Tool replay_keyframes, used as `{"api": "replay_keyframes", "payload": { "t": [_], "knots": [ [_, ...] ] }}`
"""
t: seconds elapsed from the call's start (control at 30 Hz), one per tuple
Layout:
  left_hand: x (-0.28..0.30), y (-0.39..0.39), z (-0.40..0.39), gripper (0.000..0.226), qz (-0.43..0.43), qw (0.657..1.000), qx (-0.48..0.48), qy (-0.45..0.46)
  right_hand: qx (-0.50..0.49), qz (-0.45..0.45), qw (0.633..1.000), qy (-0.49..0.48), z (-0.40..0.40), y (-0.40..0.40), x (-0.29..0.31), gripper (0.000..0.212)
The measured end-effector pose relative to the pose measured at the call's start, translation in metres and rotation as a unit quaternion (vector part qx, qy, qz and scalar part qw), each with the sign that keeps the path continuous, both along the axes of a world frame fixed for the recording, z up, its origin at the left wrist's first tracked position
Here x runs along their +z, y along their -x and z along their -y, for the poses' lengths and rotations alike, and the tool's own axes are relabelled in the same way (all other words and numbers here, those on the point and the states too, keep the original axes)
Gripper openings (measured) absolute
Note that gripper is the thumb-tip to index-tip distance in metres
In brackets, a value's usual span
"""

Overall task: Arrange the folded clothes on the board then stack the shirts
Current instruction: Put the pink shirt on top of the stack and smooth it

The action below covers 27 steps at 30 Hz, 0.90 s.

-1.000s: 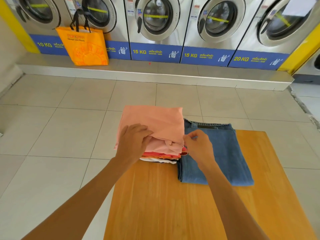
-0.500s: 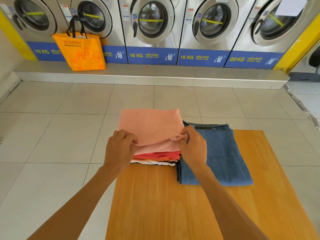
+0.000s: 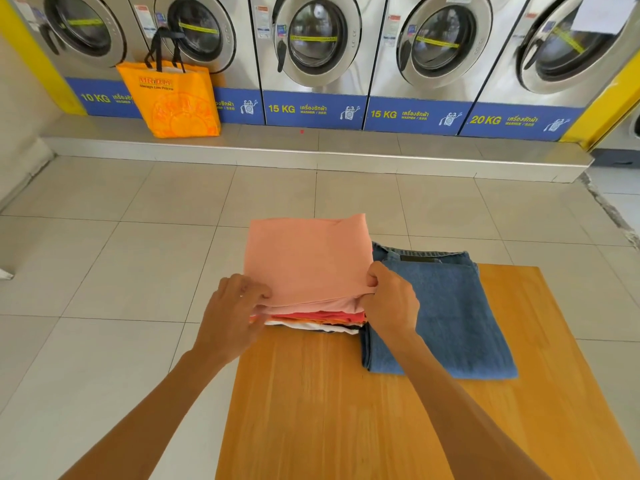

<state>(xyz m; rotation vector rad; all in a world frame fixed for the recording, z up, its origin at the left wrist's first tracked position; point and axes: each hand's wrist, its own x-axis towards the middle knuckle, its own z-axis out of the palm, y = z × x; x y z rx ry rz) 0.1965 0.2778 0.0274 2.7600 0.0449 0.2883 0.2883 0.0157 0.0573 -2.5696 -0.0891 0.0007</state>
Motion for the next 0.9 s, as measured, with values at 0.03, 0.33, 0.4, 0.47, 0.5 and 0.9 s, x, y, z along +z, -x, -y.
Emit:
{"api": "replay_keyframes", "payload": {
  "t": [0.03, 0.33, 0.4, 0.47, 0.5, 0.9],
  "knots": [
    [0.000, -0.002, -0.006, 0.027, -0.004, 1.000, 0.005, -0.003, -0.004, -0.005, 1.000, 0.006, 0.001, -0.001, 0.002, 0.033],
    [0.032, -0.025, -0.017, 0.035, -0.064, 0.996, 0.059, -0.033, -0.045, -0.051, 0.998, -0.001, -0.009, 0.002, 0.004, 0.028],
    [0.025, -0.020, -0.010, 0.031, -0.145, 0.986, 0.059, -0.052, 0.017, -0.111, 0.994, -0.015, 0.002, 0.004, 0.003, 0.026],
    [0.023, -0.016, -0.006, 0.013, -0.162, 0.983, 0.064, -0.059, 0.117, -0.172, 0.978, -0.022, 0.022, 0.004, 0.010, 0.025],
    [0.024, -0.015, -0.004, 0.005, -0.139, 0.986, 0.074, -0.056, 0.153, -0.192, 0.969, -0.021, 0.031, 0.003, 0.017, 0.027],
    [0.011, -0.071, 0.124, 0.054, -0.085, 0.994, -0.066, -0.018, -0.072, -0.161, 0.971, -0.159, -0.038, -0.096, 0.009, 0.043]
  ]
}}
